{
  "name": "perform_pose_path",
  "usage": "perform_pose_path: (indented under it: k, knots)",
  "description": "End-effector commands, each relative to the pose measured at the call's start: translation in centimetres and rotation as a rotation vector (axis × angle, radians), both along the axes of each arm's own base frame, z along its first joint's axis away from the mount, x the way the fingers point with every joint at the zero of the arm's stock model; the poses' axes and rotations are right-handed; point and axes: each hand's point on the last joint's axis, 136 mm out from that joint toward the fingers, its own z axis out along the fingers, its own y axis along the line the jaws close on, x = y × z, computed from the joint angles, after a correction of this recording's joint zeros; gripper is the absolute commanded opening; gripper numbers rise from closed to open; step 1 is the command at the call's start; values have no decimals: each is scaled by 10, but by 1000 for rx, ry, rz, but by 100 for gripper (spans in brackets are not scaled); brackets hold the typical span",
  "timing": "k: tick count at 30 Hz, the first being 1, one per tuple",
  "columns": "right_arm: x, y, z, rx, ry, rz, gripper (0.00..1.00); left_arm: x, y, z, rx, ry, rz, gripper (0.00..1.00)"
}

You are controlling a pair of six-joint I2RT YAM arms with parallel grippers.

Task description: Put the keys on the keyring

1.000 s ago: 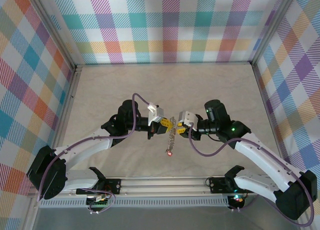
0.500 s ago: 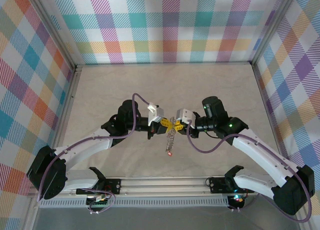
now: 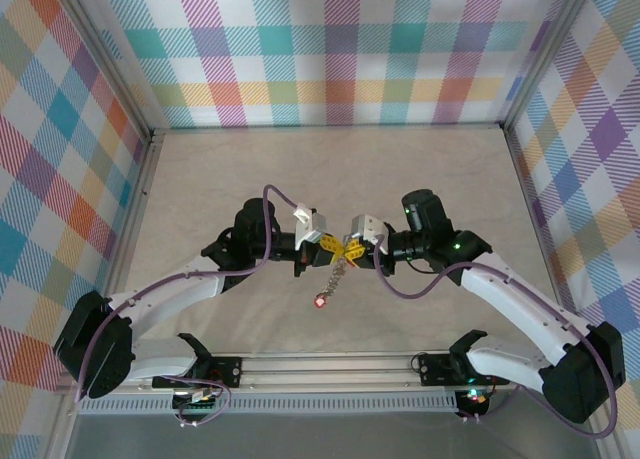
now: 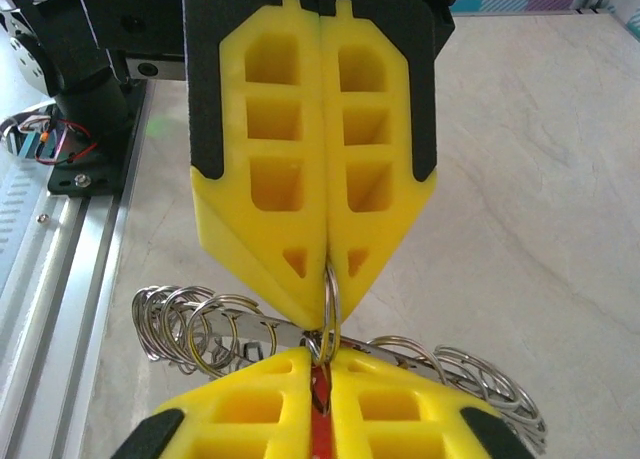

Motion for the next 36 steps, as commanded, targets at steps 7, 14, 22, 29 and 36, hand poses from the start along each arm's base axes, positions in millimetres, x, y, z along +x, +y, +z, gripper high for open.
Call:
perform_pose_path:
  k: [7, 14, 22, 29, 36]
  knots:
    - [1, 9, 14, 72, -27, 40, 15, -4, -1, 18, -62, -63, -35, 0]
    - [0, 9, 5, 38, -14, 50, 3, 2, 0, 14, -36, -60, -1, 0]
    - [11, -5, -8, -163, -19, 8, 0, -3, 14, -21, 222, -87, -35, 1]
    - [15, -1, 14, -126, -70, 6, 0, 7, 14, -38, 285, -70, -4, 0]
    - [15, 0, 23, -93, -94, 11, 0, 16, 18, -46, 304, -80, 56, 0]
